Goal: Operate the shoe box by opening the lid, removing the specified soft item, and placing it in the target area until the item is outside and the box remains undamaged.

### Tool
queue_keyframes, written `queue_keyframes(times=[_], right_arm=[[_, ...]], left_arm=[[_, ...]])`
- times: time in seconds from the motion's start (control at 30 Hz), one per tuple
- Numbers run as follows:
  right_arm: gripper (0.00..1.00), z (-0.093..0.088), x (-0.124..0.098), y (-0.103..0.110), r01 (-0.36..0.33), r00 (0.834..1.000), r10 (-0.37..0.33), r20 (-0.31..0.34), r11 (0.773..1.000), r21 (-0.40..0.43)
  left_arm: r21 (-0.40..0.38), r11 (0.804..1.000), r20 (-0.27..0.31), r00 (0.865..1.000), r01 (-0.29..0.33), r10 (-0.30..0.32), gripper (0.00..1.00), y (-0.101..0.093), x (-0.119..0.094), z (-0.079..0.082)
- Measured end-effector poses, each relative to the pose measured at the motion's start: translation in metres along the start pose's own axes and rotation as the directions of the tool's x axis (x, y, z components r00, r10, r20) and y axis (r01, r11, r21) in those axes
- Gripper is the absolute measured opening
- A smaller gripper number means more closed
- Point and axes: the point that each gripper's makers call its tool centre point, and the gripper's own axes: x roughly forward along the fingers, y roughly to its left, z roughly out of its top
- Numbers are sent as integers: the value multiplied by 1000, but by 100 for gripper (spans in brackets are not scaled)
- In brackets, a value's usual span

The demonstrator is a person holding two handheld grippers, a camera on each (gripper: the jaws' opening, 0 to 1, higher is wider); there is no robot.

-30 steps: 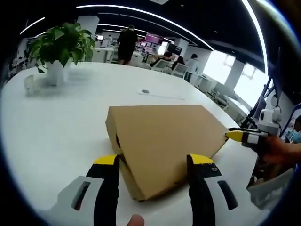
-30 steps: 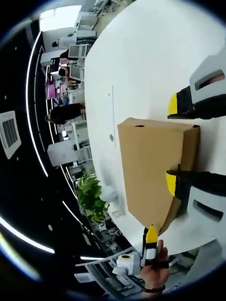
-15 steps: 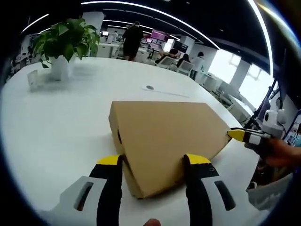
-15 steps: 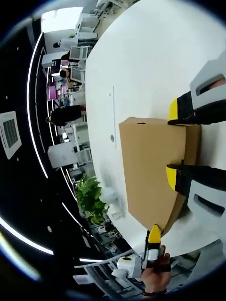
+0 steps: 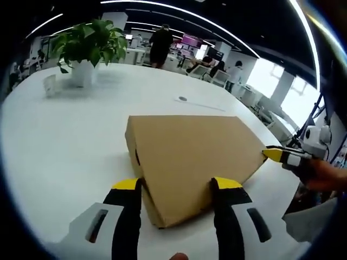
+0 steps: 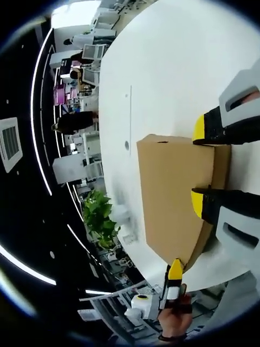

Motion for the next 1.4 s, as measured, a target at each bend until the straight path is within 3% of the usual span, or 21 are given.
queue_keyframes(times=[0.37, 0.97, 1.2, 1.4], right_arm=[[24, -4, -1, 20, -40, 999, 40, -1, 999, -17], [25, -4, -5, 26, -81, 997, 82, 2, 993, -83], [42, -8, -9, 42, -157, 987, 157, -10, 972, -177], [49, -12, -12, 47, -184, 983, 184, -19, 958, -219]], left_arm=[[-20, 999, 0, 1000, -27, 27, 53, 15, -24, -12], [50, 998, 3, 999, 35, -36, 54, 19, -27, -14], [108, 991, -4, 997, 78, -78, 60, 8, -32, -19], [185, 977, -9, 994, 105, -105, 68, 0, -34, -24]])
